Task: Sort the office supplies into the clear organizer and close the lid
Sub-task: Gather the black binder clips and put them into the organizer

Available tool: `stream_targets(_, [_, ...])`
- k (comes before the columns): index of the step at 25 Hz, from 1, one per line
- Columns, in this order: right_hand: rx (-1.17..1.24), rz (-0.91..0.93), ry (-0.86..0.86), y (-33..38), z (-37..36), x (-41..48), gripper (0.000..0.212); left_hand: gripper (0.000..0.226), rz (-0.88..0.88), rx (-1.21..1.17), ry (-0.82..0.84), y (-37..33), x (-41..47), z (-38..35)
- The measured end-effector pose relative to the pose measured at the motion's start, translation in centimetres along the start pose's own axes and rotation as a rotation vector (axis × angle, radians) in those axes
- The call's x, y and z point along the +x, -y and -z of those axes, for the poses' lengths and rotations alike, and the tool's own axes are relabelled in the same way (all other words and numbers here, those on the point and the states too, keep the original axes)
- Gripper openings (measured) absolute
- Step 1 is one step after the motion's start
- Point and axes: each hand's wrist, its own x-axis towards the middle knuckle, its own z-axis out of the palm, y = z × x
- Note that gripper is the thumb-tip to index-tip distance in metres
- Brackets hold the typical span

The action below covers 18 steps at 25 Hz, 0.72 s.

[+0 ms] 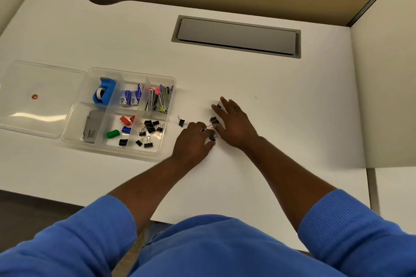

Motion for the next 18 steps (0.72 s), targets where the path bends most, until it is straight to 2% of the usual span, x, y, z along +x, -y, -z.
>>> stream_targets(4, [0.009, -0.027, 0.01, -0.1, -0.4, 0.1, 0.045, 0.028, 0.044, -0.076, 0.093, -0.9, 0.3, 0.2])
stream_targets(10, [-0.094, -0.041, -0.001, 0.5, -0.2, -1.3, 0.038, 0.027, 0.118, -0.199, 0.159, -1.2, 1.0, 0.5])
stream_targets(14, [-0.071, -0.081, -0.057, 1.1, -0.1, -2.1, 0.033, 0.016, 0.14, -0.266, 0.174, -0.9, 1.0, 0.8])
stream_targets(16, [-0.05, -0.054, -0.091, 1.4, -0.2, -2.7, 0.047, 0.008, 0.132, -0.254, 0.166, -0.9, 0.6, 0.9])
stream_targets(18, [-0.095, -0.02, -0.063, 1.7, 0.0, -2.7, 0.072, 0.006, 0.12, -0.236, 0.157, -0.8, 0.1, 0.8])
